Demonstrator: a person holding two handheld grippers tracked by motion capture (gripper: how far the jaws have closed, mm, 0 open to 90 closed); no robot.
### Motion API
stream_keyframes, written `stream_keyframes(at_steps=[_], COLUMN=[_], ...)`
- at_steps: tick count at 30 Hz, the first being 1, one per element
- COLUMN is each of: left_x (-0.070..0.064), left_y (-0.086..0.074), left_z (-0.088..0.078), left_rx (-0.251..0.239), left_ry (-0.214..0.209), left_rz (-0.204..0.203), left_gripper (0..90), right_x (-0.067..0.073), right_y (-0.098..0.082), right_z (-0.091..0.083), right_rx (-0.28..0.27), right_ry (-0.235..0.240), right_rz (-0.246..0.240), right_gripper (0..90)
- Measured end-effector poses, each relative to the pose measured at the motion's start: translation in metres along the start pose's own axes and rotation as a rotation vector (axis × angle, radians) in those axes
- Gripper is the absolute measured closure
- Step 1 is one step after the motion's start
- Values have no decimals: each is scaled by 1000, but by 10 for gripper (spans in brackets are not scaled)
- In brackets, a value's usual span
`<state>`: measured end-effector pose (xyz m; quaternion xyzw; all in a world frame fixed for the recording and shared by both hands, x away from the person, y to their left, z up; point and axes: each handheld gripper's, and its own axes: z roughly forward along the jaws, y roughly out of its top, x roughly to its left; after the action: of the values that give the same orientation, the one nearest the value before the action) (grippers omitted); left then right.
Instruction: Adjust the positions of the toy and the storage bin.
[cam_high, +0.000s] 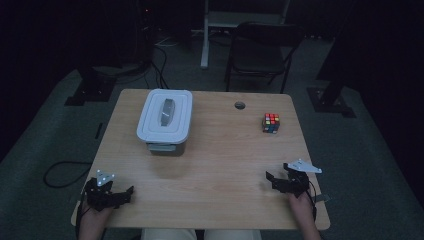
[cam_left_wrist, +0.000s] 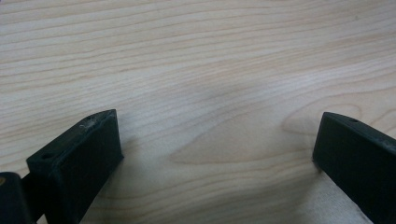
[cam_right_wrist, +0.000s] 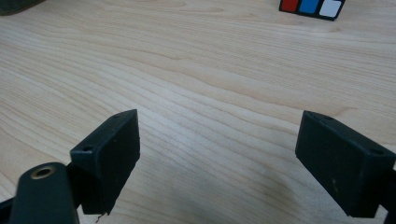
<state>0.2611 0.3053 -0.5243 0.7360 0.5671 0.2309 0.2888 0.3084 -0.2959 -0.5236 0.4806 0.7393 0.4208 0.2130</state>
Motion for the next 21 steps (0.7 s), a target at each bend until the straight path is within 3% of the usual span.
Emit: stream_keyframes(at_steps=[7, 11, 18, 21], left_x=[3, 5, 7, 8], left_y=[-1, -1, 2, 4], left_z=[-1, -1, 2, 4], left_rx=[0, -1, -3, -5], left_ry=[-29, -37, -66, -80], left_rz=[27, 38, 61, 73], left_gripper=[18, 18, 18, 18], right_x=[1, 3, 7, 12], right_y=[-1, -1, 0, 2], right_z=[-1, -1, 5, 7], right_rx=[9, 13, 95, 77], right_ry=[24, -1, 7, 18], right_rz=[-7, -18, -26, -43], right_gripper=[138, 137, 135, 133])
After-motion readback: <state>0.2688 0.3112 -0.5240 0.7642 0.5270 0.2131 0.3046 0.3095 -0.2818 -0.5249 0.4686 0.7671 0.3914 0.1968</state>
